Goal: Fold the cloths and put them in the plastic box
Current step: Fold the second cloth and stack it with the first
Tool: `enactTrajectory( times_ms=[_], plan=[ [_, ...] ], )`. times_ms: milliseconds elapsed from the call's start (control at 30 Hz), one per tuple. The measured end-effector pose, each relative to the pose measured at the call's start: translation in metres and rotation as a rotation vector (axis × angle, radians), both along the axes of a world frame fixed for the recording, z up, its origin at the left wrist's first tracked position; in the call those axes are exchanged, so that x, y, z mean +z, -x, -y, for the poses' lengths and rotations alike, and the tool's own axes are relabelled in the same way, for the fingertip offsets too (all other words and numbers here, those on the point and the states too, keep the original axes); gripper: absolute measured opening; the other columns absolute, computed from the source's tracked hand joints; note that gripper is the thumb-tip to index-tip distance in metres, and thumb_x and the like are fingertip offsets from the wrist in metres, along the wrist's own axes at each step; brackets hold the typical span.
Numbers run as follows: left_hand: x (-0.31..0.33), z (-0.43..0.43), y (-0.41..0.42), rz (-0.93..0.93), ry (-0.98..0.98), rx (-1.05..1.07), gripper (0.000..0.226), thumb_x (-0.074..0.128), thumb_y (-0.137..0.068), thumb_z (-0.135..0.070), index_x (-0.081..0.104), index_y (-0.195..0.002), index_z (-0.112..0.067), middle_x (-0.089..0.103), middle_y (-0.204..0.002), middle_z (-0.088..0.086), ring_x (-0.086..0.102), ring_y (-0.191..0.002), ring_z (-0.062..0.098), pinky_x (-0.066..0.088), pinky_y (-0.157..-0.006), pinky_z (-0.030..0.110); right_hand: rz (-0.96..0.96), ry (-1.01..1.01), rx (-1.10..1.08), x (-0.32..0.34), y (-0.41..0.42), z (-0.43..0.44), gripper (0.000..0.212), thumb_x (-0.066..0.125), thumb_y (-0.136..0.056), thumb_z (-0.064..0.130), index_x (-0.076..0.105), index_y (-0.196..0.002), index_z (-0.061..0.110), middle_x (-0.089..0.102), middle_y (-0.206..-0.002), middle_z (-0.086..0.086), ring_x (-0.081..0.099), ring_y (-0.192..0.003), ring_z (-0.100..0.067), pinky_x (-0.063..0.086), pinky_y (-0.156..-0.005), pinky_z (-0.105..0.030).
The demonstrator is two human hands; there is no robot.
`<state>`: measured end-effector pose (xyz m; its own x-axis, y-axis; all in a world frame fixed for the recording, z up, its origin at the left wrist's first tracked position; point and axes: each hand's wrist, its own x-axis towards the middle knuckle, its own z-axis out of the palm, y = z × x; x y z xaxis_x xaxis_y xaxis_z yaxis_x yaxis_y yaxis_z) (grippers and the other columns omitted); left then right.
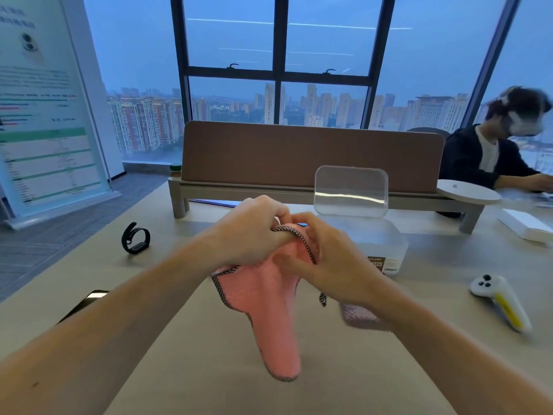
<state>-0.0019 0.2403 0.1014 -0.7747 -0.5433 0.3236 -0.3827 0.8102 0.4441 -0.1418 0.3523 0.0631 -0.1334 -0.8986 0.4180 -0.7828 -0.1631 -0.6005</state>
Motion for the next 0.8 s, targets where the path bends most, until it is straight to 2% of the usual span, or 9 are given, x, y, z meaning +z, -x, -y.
enactTrajectory(
  times_ms=[67, 133, 300, 433, 500, 567, 633, 700, 800],
  plan=[
    [0.000, -0.001, -0.007, -0.010, 0.035, -0.013, 0.017, 0.069, -0.092, -0.041, 0.065, -0.083, -0.028, 0.061, -0.061, -0.013, 0.055, -0.054, -0.003, 0.039, -0.051, 0.009, -0.055, -0.016, -0.101, 0.004, 0.004, 0.000, 0.024, 0.065, -0.092, 0.016, 0.062, -0.113, 0.028, 0.073, -0.087, 0.008, 0.068, -0.075, -0.010, 0.056, -0.069, -0.032],
    [-0.001, 0.003, -0.021, 0.089, 0.061, -0.022, 0.009, 0.068, -0.093, -0.033, 0.060, -0.089, -0.032, 0.064, -0.073, -0.012, 0.057, -0.064, 0.001, 0.038, -0.055, 0.011, -0.125, -0.041, -0.162, 0.006, 0.013, -0.008, 0.023, 0.056, -0.094, 0.008, 0.065, -0.105, 0.026, 0.071, -0.084, 0.005, 0.065, -0.073, -0.012, 0.054, -0.067, -0.033],
    [-0.015, 0.019, -0.068, 0.277, 0.047, -0.022, 0.020, 0.067, -0.090, -0.018, 0.059, -0.090, -0.036, 0.064, -0.087, -0.015, 0.061, -0.080, 0.006, 0.050, -0.072, 0.027, -0.140, -0.093, -0.123, 0.022, 0.033, -0.041, 0.019, 0.053, -0.103, 0.021, 0.068, -0.094, 0.026, 0.072, -0.084, 0.001, 0.071, -0.080, -0.019, 0.060, -0.080, -0.046],
    [-0.002, 0.006, -0.104, 0.177, -0.119, -0.094, 0.016, 0.066, -0.098, -0.016, 0.068, -0.089, -0.029, 0.072, -0.085, -0.016, 0.068, -0.079, 0.000, 0.050, -0.075, 0.013, 0.053, -0.104, -0.080, 0.051, 0.035, -0.075, 0.018, 0.055, -0.103, 0.014, 0.072, -0.097, 0.014, 0.076, -0.089, -0.005, 0.075, -0.080, -0.015, 0.063, -0.072, -0.029],
    [0.011, -0.003, -0.118, 0.041, -0.293, -0.145, 0.008, 0.067, -0.097, -0.015, 0.073, -0.092, -0.016, 0.078, -0.088, 0.000, 0.076, -0.081, 0.013, 0.060, -0.078, 0.023, 0.171, -0.084, -0.051, 0.064, 0.038, -0.088, 0.017, 0.057, -0.101, 0.013, 0.073, -0.096, 0.009, 0.076, -0.086, -0.005, 0.074, -0.077, -0.016, 0.062, -0.067, -0.025],
    [0.022, -0.004, -0.122, -0.128, -0.354, -0.128, 0.009, 0.068, -0.095, -0.017, 0.074, -0.091, -0.011, 0.076, -0.081, 0.013, 0.076, -0.078, 0.027, 0.064, -0.075, 0.031, 0.233, -0.071, -0.053, 0.073, 0.046, -0.091, 0.017, 0.058, -0.100, 0.014, 0.074, -0.098, 0.008, 0.076, -0.085, -0.009, 0.074, -0.077, -0.020, 0.062, -0.068, -0.027],
    [0.022, 0.002, -0.115, -0.237, -0.392, -0.075, 0.012, 0.069, -0.093, -0.022, 0.076, -0.090, -0.014, 0.075, -0.074, 0.012, 0.074, -0.072, 0.025, 0.063, -0.071, 0.030, 0.286, -0.075, -0.068, 0.073, 0.054, -0.082, 0.017, 0.058, -0.100, 0.013, 0.074, -0.100, 0.005, 0.075, -0.087, -0.016, 0.073, -0.075, -0.021, 0.063, -0.067, -0.029],
    [0.010, 0.011, -0.103, -0.221, -0.458, -0.024, 0.015, 0.067, -0.096, -0.025, 0.076, -0.090, -0.015, 0.075, -0.069, 0.000, 0.073, -0.069, 0.016, 0.062, -0.069, 0.029, 0.330, -0.106, -0.101, 0.062, 0.061, -0.065, 0.017, 0.059, -0.100, 0.012, 0.072, -0.103, 0.001, 0.076, -0.089, -0.019, 0.073, -0.072, -0.020, 0.062, -0.062, -0.027],
    [-0.031, 0.034, -0.083, -0.146, -0.574, 0.048, 0.024, 0.061, -0.101, -0.028, 0.077, -0.093, -0.012, 0.077, -0.073, 0.003, 0.073, -0.067, 0.017, 0.061, -0.062, 0.028, 0.369, -0.191, -0.186, 0.023, 0.071, -0.036, 0.014, 0.061, -0.100, 0.014, 0.069, -0.103, 0.002, 0.078, -0.092, -0.018, 0.073, -0.070, -0.020, 0.061, -0.060, -0.030]
  ],
)
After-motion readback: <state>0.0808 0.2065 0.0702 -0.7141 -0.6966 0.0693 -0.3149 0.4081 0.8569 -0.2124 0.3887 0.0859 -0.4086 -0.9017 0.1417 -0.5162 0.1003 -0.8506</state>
